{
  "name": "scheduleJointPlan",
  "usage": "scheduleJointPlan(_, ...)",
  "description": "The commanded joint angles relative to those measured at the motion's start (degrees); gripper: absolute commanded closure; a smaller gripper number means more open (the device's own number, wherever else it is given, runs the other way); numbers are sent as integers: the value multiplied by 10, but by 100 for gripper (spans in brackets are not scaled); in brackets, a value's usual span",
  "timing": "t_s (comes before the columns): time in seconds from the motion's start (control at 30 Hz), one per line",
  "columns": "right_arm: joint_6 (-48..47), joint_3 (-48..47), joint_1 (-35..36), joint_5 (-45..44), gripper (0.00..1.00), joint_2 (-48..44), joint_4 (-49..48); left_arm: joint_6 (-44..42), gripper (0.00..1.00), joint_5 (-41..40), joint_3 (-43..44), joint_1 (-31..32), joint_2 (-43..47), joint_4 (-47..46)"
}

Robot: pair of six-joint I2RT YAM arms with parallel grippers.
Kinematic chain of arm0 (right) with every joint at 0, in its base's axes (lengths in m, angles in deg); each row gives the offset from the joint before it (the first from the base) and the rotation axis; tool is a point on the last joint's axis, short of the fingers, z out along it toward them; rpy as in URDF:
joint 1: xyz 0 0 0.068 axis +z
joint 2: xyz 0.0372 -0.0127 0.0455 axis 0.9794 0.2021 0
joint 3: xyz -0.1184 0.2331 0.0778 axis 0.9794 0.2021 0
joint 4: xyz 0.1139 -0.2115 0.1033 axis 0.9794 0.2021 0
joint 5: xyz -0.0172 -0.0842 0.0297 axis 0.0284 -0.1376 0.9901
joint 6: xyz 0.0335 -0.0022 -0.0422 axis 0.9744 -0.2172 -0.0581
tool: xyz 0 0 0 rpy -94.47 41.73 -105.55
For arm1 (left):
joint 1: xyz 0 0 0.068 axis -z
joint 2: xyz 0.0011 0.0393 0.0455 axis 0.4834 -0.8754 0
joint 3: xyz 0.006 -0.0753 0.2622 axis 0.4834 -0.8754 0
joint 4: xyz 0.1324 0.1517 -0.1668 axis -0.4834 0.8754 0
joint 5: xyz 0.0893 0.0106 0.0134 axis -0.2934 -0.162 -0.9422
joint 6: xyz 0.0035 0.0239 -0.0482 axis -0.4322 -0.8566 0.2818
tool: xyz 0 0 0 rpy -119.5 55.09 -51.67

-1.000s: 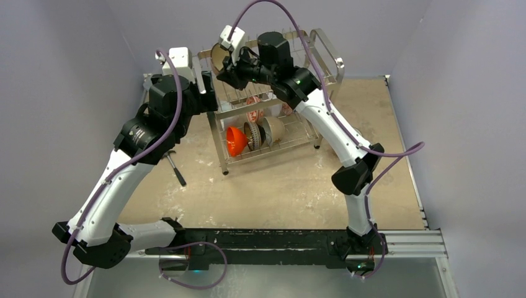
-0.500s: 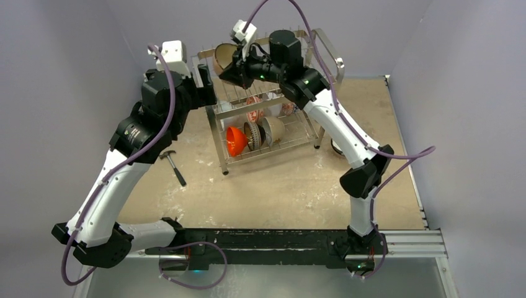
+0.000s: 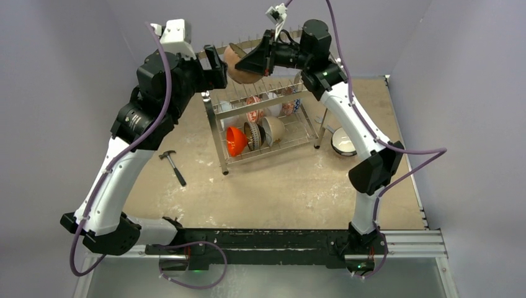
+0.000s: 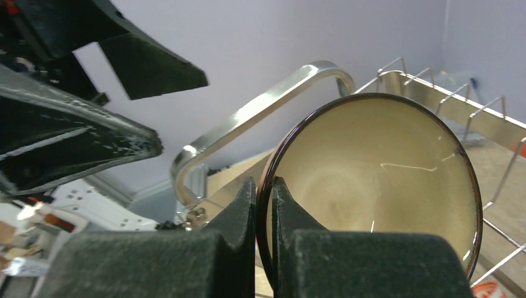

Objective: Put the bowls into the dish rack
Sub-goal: Turn the bowl upside down on the dish rack.

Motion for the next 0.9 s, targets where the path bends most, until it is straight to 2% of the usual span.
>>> scheduleJointPlan(0.0,105,-15,4,88,100,-34,-153,-20,11,49,41,-8,-23,-34)
scheduleJointPlan(0.2,268,0,0,152,100,-14,-295,-31,12,89,93,-40,-59,-19)
scheduleJointPlan(0.4,371,1,-2,167,100,14,-355,-15,12,162,103,-90,-77,-15)
scheduleJointPlan(0.6,356,7,-14,137,100,34,-286,-14,13,184,93,-92,-79,-29)
scheduleJointPlan(0.87,396,41,-37,104,100,57,-285,-18,14,200,92,-92,-84,-48)
